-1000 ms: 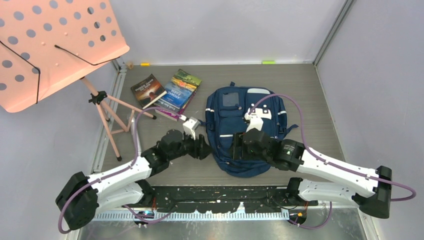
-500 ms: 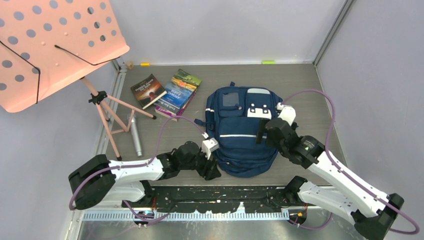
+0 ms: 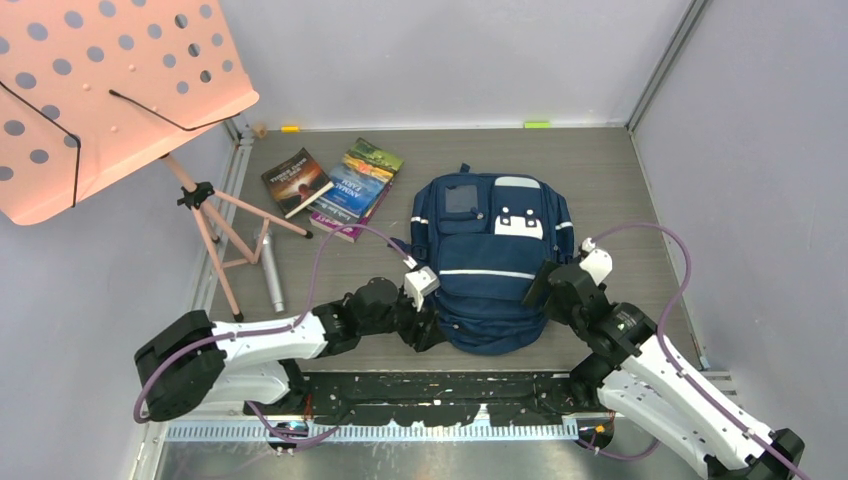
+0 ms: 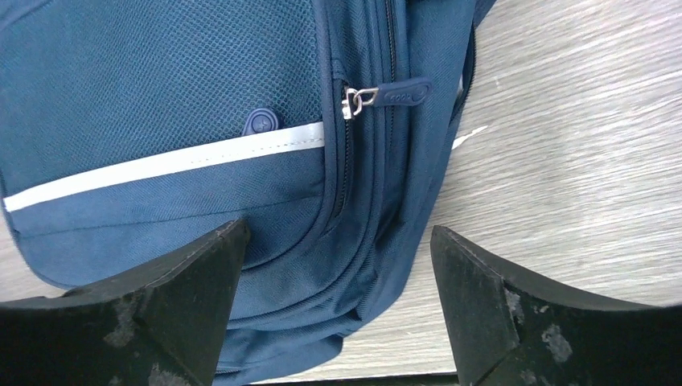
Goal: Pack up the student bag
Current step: Unzip the student bag at the center of the board.
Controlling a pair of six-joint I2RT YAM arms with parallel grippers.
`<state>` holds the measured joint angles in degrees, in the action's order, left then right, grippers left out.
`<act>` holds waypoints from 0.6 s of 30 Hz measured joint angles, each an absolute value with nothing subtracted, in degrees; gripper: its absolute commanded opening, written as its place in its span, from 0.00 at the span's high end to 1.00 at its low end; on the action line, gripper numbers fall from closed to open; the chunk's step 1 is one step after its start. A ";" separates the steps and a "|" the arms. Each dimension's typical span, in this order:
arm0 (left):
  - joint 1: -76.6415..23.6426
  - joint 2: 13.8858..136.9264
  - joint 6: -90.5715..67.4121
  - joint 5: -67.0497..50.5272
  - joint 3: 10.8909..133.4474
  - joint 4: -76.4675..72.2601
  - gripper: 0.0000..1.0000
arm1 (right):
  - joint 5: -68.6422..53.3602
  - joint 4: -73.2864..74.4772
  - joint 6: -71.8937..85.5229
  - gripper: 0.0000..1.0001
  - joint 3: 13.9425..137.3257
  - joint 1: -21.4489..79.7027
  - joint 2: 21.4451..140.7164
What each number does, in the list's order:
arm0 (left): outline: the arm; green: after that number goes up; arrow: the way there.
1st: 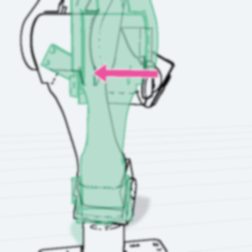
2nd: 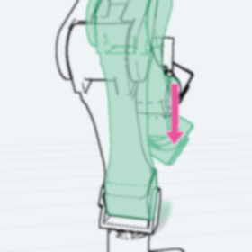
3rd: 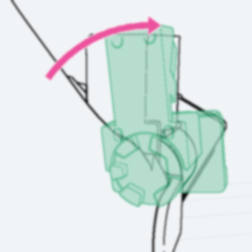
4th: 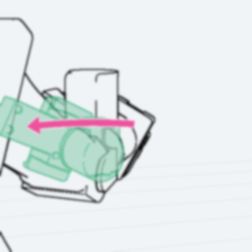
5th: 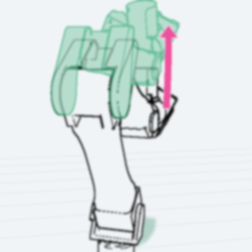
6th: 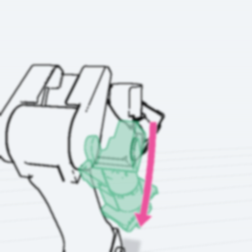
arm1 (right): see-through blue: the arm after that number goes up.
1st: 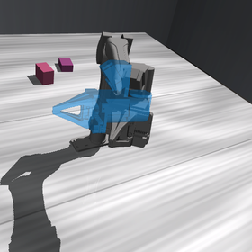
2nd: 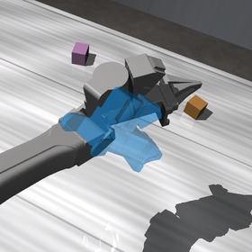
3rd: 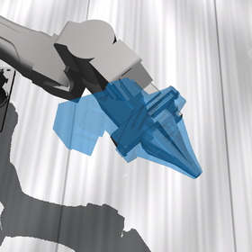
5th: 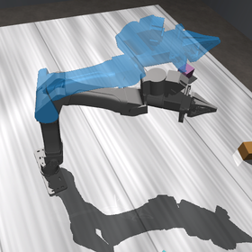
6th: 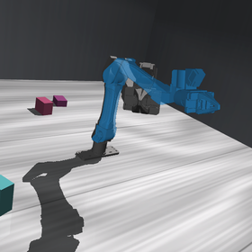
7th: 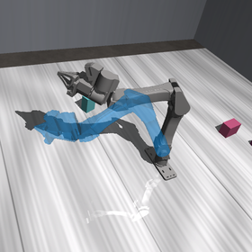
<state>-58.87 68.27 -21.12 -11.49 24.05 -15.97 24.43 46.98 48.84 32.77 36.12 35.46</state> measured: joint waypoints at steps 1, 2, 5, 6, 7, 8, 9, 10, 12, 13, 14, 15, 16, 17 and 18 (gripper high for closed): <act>-58.87 67.77 -20.95 -11.27 24.05 -15.88 0.36 | 24.01 46.28 49.98 0.13 31.79 36.05 34.57; -58.87 67.31 -20.84 -11.05 24.05 -15.77 0.36 | 23.59 45.65 51.27 0.14 30.59 35.99 33.50; -58.87 65.67 -20.67 -10.33 23.90 -15.46 0.34 | 22.87 44.91 54.57 0.19 28.21 35.88 30.33; -58.89 65.04 -20.64 -10.04 23.75 -15.33 0.34 | 22.72 44.62 55.64 0.21 27.46 35.88 29.17; -58.87 64.34 -20.58 -9.74 23.59 -15.09 0.33 | 22.55 44.53 56.58 0.22 26.72 35.88 27.90; -58.87 63.70 -20.56 -9.39 23.49 -14.79 0.32 | 22.33 44.40 57.56 0.24 25.98 35.88 26.61; -58.87 63.00 -20.53 -8.97 23.42 -14.35 0.32 | 22.20 44.38 58.41 0.25 25.39 35.88 25.32; -58.87 62.52 -20.51 -8.71 23.40 -13.93 0.32 | 22.02 44.45 58.98 0.27 25.04 35.88 24.27; -58.87 61.82 -20.49 -8.16 23.40 -13.30 0.31 | 21.69 44.71 60.31 0.28 24.56 35.88 21.47; -58.87 61.58 -20.49 -7.92 23.40 -12.93 0.31 | 21.61 45.10 60.84 0.29 24.49 35.88 20.12; -58.87 61.41 -20.47 -7.68 23.40 -12.60 0.30 | 21.58 45.56 61.41 0.29 24.45 35.88 18.92; -58.87 61.30 -20.45 -7.49 23.38 -12.34 0.30 | 21.56 46.04 61.91 0.29 24.45 35.88 17.78; -58.87 61.21 -20.45 -7.27 23.33 -12.10 0.30 | 21.56 46.50 62.30 0.29 24.43 35.88 16.93; -58.87 61.17 -20.45 -7.05 23.29 -11.90 0.30 | 21.54 47.24 62.78 0.29 24.43 35.88 15.92; -58.87 61.17 -20.45 -6.85 23.24 -11.84 0.30 | 21.54 48.16 63.24 0.29 24.43 35.88 14.92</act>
